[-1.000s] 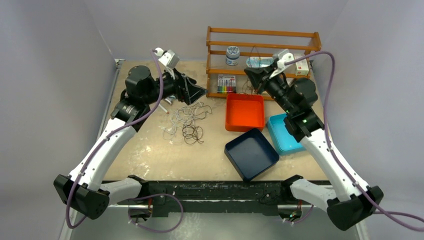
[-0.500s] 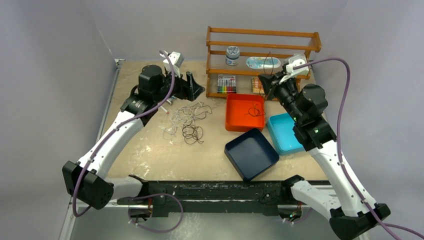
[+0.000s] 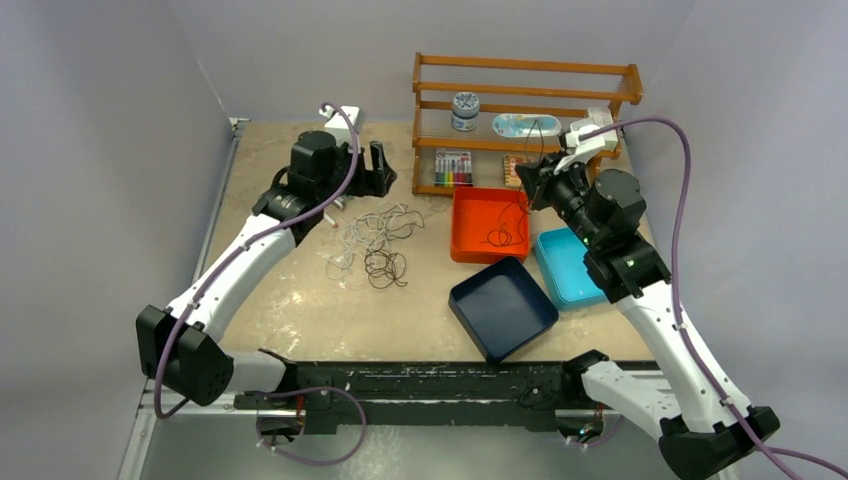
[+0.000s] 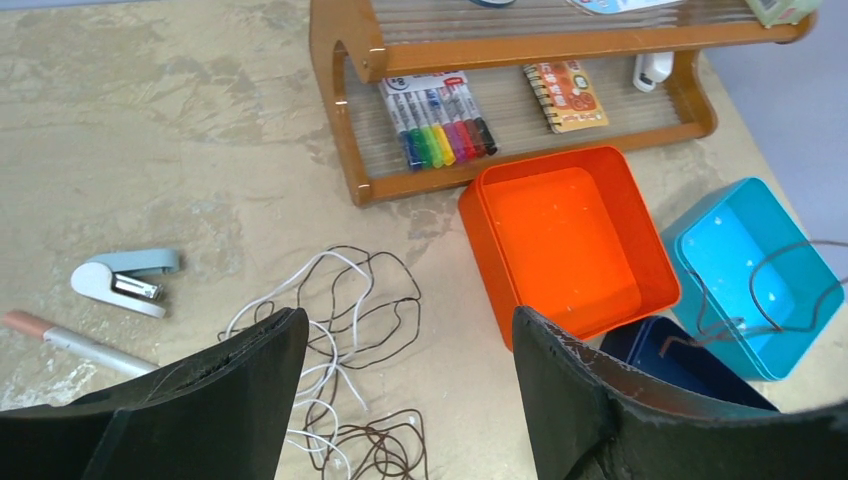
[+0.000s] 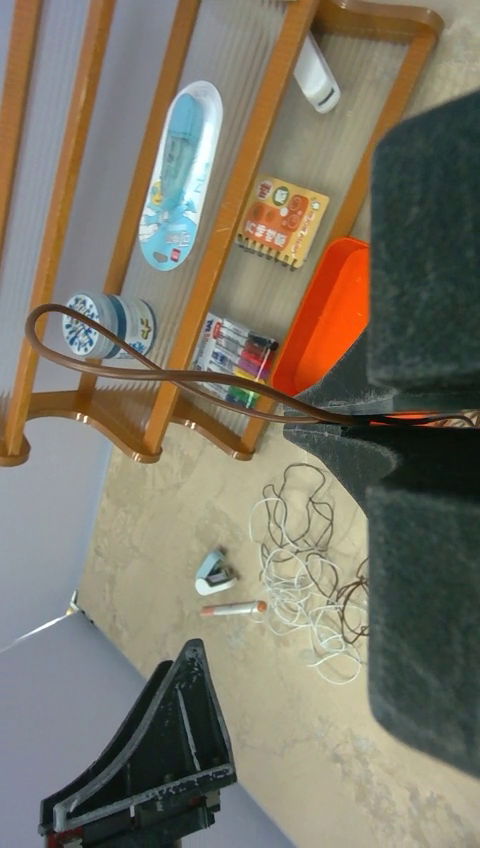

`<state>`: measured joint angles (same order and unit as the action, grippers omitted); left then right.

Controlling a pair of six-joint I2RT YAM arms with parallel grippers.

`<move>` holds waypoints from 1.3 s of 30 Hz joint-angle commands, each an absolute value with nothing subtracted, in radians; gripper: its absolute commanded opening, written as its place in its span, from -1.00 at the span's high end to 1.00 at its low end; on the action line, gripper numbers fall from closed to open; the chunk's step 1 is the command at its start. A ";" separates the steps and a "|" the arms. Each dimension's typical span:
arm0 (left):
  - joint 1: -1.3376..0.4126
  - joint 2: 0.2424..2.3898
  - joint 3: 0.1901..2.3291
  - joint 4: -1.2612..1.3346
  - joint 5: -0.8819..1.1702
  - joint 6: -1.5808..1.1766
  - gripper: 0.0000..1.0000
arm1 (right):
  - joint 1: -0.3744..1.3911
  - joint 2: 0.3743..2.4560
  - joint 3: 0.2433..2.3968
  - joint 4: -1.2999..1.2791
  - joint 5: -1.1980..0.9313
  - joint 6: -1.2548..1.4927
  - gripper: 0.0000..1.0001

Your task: Untangle the cables

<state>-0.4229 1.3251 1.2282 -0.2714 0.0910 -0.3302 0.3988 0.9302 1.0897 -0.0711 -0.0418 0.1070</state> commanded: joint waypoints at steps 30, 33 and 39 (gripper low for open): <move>-0.421 1.348 1.208 -0.292 -0.061 -0.355 -0.43 | 0.370 1.377 1.019 0.282 0.029 0.137 1.00; -0.421 1.348 1.206 -0.294 -0.055 -0.353 -0.43 | 0.370 1.435 0.995 0.293 -0.011 0.162 0.99; -0.420 1.348 1.197 -0.292 -0.048 -0.354 -0.42 | 0.370 1.536 0.932 0.313 -0.046 0.236 0.86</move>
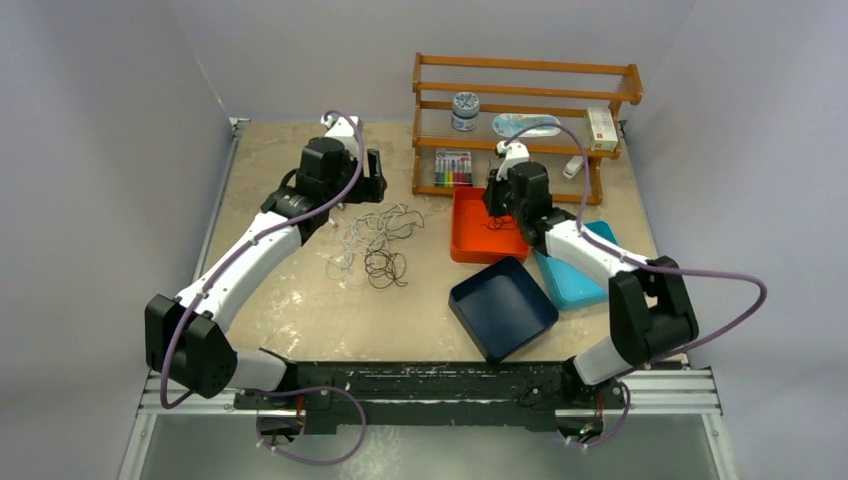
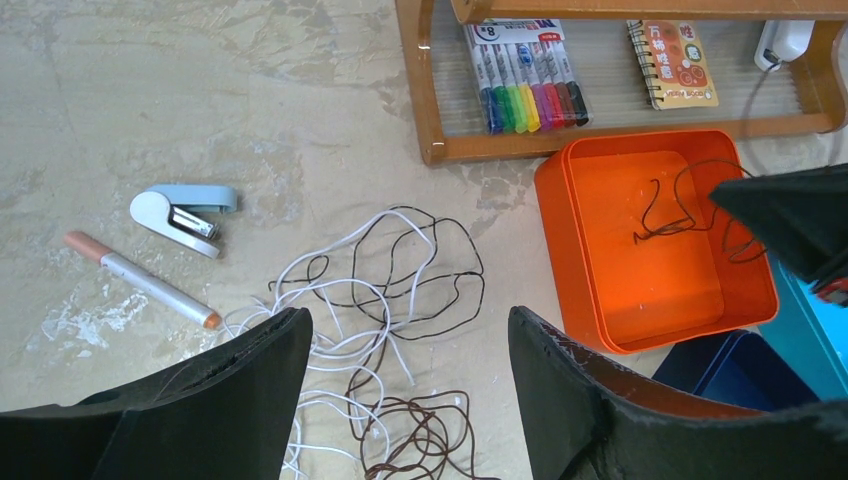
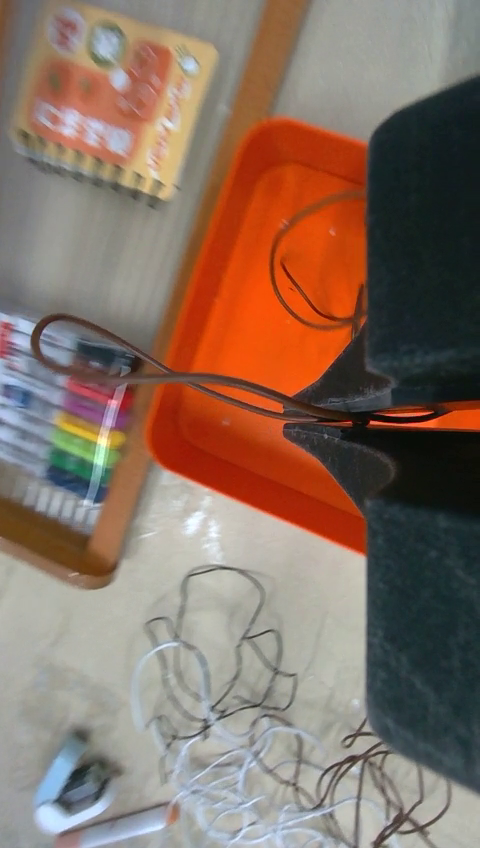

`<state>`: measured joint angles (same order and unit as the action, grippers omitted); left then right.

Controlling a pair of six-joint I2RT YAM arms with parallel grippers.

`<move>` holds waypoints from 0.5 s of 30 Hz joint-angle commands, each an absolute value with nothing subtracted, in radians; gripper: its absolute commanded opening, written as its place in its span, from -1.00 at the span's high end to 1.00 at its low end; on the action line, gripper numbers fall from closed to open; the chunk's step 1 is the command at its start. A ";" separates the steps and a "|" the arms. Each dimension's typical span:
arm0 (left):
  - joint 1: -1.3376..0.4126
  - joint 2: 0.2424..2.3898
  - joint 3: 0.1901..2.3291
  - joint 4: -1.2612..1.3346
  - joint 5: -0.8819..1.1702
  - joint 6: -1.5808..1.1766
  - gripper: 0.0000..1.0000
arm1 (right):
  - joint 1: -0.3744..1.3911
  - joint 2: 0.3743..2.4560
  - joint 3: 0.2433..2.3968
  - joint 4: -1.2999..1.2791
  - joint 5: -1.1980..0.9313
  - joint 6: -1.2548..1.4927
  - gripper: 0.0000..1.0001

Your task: Untangle the cables

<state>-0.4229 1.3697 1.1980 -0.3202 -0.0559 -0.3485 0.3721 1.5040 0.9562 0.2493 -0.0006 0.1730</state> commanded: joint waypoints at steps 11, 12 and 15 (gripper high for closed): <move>-0.421 1.364 1.203 -0.292 -0.040 -0.356 -0.41 | 0.369 1.749 1.033 0.247 -0.070 0.213 0.64; -0.421 1.362 1.202 -0.293 -0.040 -0.356 -0.41 | 0.369 1.761 1.044 0.240 -0.073 0.206 0.57; -0.420 1.361 1.204 -0.299 -0.045 -0.356 -0.41 | 0.370 1.753 1.040 0.251 -0.072 0.203 0.36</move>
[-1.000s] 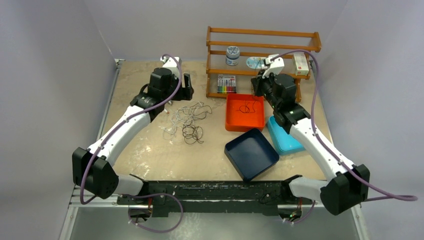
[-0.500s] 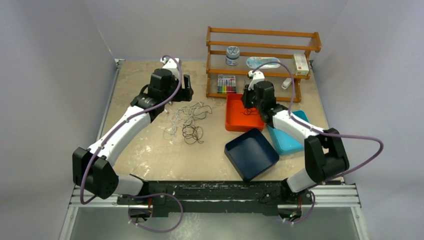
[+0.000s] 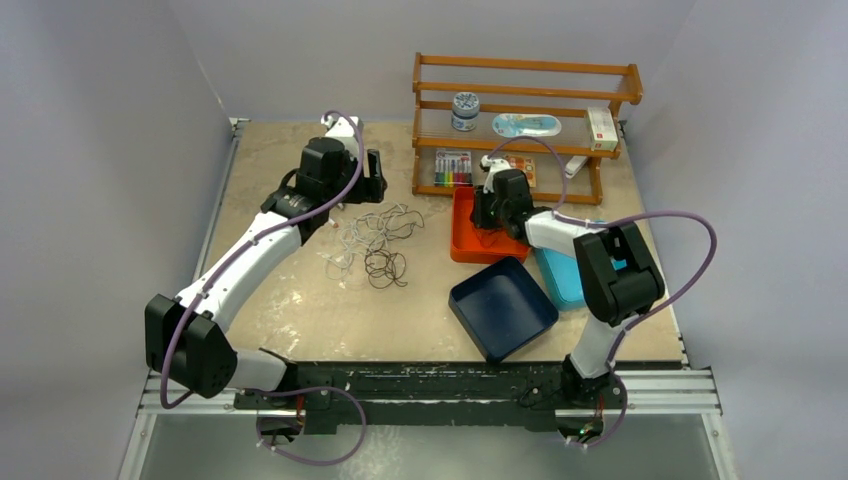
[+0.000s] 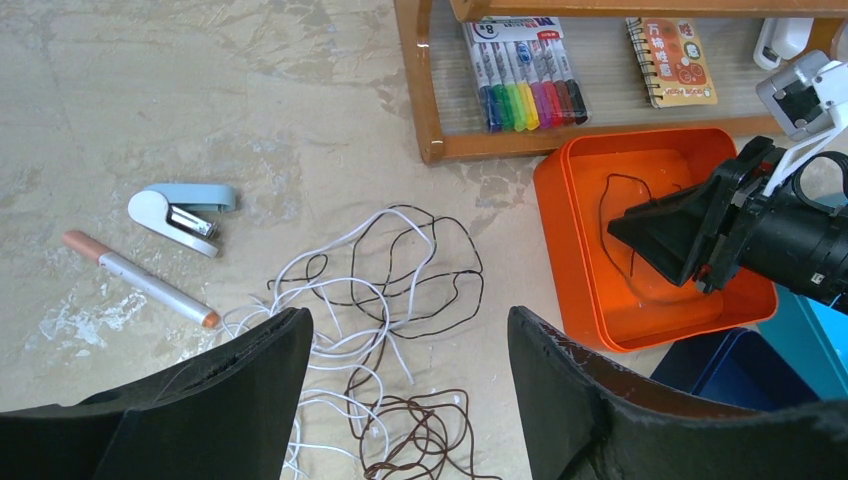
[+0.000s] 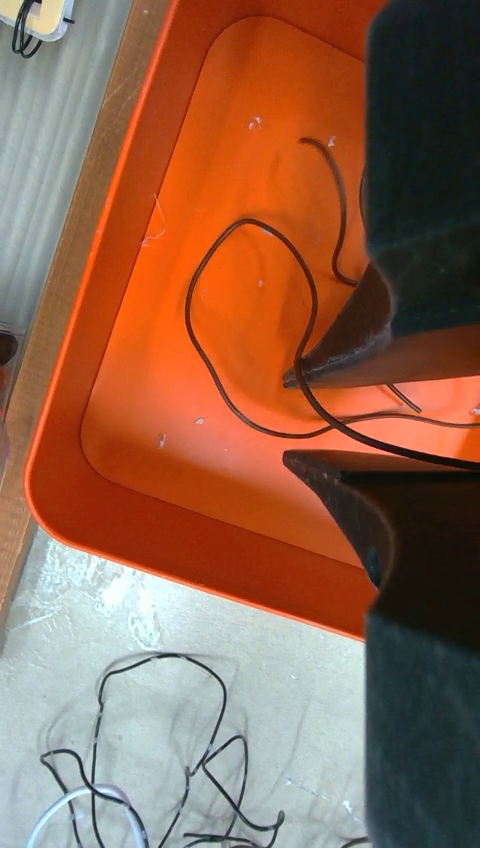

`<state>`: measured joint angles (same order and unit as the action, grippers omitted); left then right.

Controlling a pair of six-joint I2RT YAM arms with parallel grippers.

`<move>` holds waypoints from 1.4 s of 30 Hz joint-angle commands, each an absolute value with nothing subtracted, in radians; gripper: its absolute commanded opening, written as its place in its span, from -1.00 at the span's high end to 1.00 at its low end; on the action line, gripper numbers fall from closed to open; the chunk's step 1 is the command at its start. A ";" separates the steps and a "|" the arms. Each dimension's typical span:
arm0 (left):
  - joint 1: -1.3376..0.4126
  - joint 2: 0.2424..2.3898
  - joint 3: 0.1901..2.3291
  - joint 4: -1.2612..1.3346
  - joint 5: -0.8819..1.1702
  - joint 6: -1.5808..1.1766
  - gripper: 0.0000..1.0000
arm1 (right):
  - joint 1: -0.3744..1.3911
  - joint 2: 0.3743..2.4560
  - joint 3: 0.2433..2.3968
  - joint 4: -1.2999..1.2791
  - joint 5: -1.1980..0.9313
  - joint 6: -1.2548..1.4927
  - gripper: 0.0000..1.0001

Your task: Untangle the cables

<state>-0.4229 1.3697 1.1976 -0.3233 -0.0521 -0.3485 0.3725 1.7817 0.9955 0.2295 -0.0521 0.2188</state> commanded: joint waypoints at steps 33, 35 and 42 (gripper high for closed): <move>-0.427 1.453 1.058 -0.418 -0.175 -0.563 -0.23 | 0.370 1.407 0.934 0.409 -0.228 0.117 -0.26; -0.427 1.496 1.077 -0.393 -0.179 -0.573 -0.17 | 0.370 1.416 0.939 0.408 -0.240 0.112 -0.25; -0.427 1.634 1.129 -0.325 -0.224 -0.582 0.01 | 0.370 1.420 0.942 0.386 -0.236 0.083 -0.20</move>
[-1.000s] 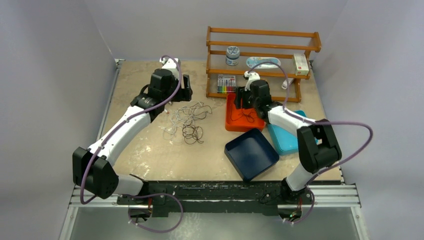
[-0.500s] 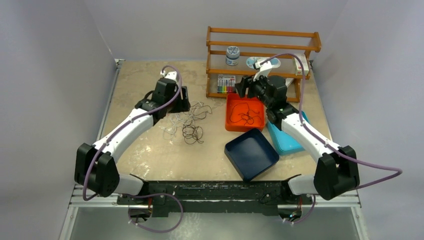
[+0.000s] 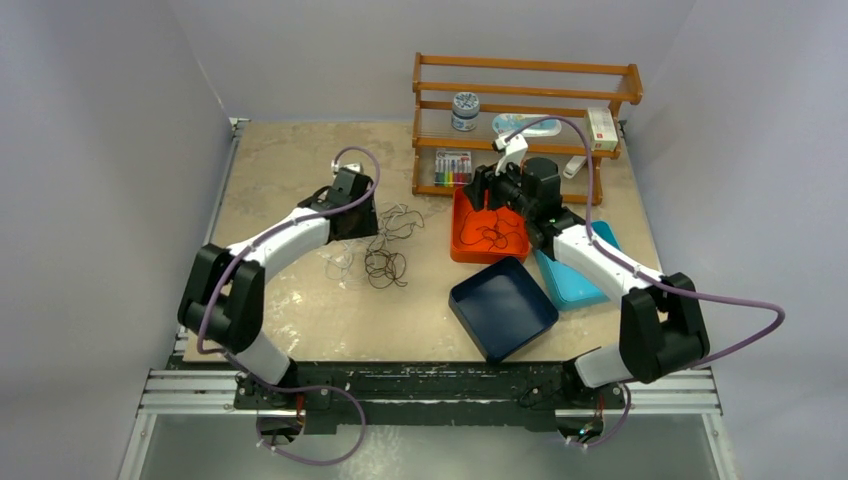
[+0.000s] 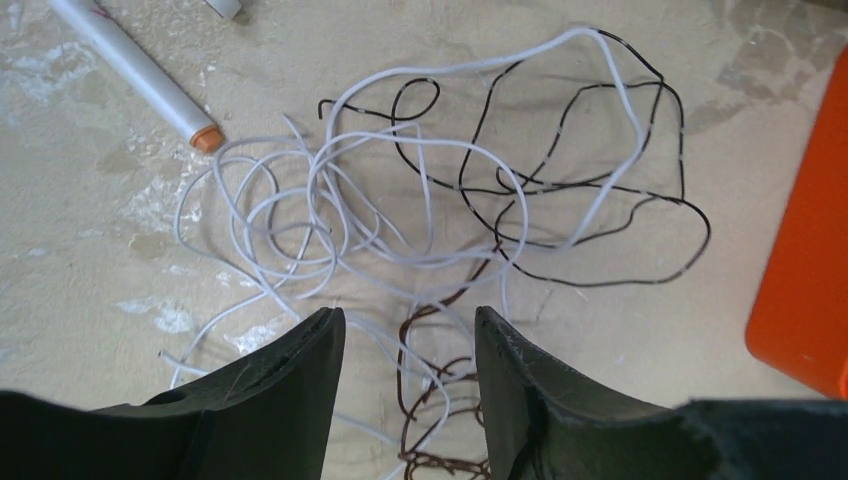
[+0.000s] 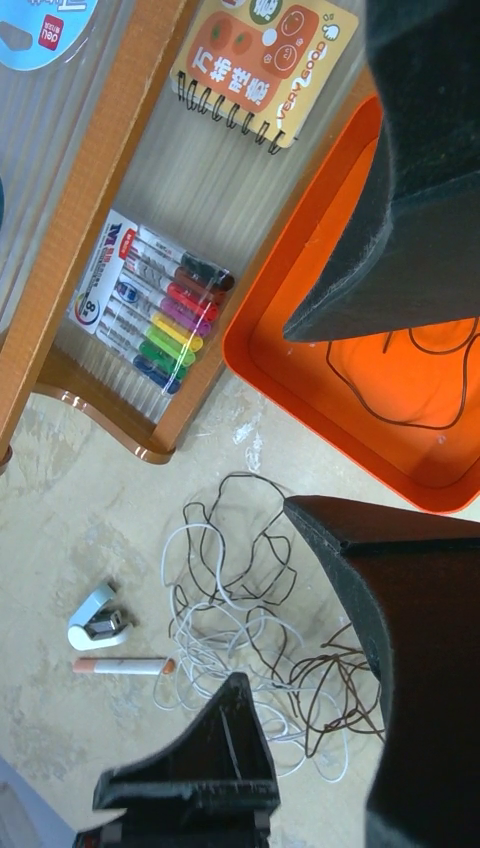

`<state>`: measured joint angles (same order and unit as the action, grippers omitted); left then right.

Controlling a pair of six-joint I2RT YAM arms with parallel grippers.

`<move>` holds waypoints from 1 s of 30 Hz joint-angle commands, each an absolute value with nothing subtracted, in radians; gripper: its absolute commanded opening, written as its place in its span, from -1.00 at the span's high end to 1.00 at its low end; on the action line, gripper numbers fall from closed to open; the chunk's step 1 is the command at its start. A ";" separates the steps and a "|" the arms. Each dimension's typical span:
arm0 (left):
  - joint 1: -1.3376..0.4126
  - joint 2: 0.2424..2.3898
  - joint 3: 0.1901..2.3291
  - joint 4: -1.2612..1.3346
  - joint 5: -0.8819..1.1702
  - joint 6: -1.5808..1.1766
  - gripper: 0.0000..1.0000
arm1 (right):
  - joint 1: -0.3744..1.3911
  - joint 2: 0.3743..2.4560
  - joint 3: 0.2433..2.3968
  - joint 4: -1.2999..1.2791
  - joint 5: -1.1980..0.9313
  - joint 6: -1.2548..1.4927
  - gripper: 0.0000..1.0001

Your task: Untangle the cables

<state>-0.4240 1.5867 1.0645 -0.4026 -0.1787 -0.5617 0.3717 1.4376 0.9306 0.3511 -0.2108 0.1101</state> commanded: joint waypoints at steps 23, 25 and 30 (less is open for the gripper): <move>-0.427 1.806 1.203 -0.259 -0.324 -0.538 0.85 | 0.370 1.398 0.921 0.367 -0.235 0.079 -0.14; -0.427 1.778 1.207 -0.271 -0.347 -0.534 1.00 | 0.370 1.379 0.900 0.386 -0.246 0.080 -0.14; -0.427 1.678 1.225 -0.322 -0.386 -0.520 1.00 | 0.370 1.307 0.805 0.484 -0.261 0.112 -0.16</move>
<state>-0.4259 1.8042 1.1641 -0.3134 -0.3290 -0.5526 0.3717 1.3846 0.8593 0.3679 -0.2306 0.0940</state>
